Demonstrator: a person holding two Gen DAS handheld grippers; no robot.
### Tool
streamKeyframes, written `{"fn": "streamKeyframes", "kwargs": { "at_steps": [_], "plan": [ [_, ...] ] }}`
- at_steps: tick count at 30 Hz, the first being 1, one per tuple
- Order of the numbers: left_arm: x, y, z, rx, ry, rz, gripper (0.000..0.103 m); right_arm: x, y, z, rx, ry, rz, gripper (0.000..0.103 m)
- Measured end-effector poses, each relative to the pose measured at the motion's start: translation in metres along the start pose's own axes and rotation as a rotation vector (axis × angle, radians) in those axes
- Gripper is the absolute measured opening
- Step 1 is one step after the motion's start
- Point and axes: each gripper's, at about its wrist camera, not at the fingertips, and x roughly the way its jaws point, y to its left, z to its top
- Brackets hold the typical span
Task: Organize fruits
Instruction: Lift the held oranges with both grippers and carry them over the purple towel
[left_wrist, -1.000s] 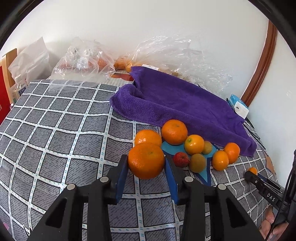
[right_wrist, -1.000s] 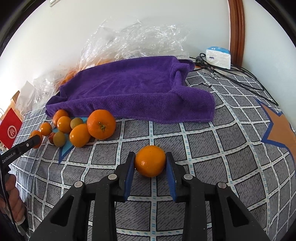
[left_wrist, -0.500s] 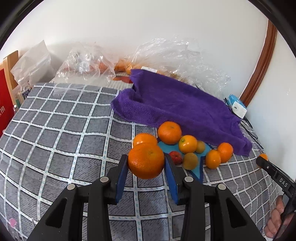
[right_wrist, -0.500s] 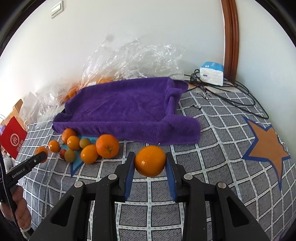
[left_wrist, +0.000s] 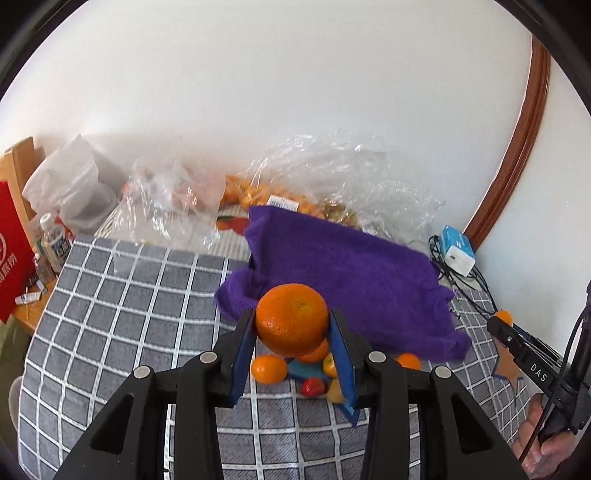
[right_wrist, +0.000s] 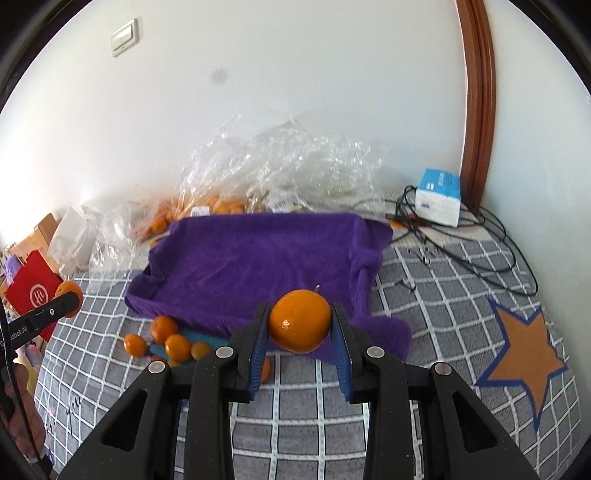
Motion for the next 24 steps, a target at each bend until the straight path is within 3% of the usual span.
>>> {"fn": "streamKeyframes", "kwargs": {
  "at_steps": [5,13,24],
  "plan": [
    [0.002,-0.008,0.021,0.037,-0.015,0.033,0.037,-0.002,0.005,0.024,-0.01,-0.027,-0.005,0.032],
    [0.015,-0.009,0.052,0.01,-0.019,-0.002,0.037,0.006,0.003,0.05,0.006,-0.035,-0.008,0.032],
    [0.067,-0.022,0.083,0.037,0.024,-0.006,0.037,0.042,-0.005,0.074,0.017,-0.017,-0.051,0.032]
  ]
}}
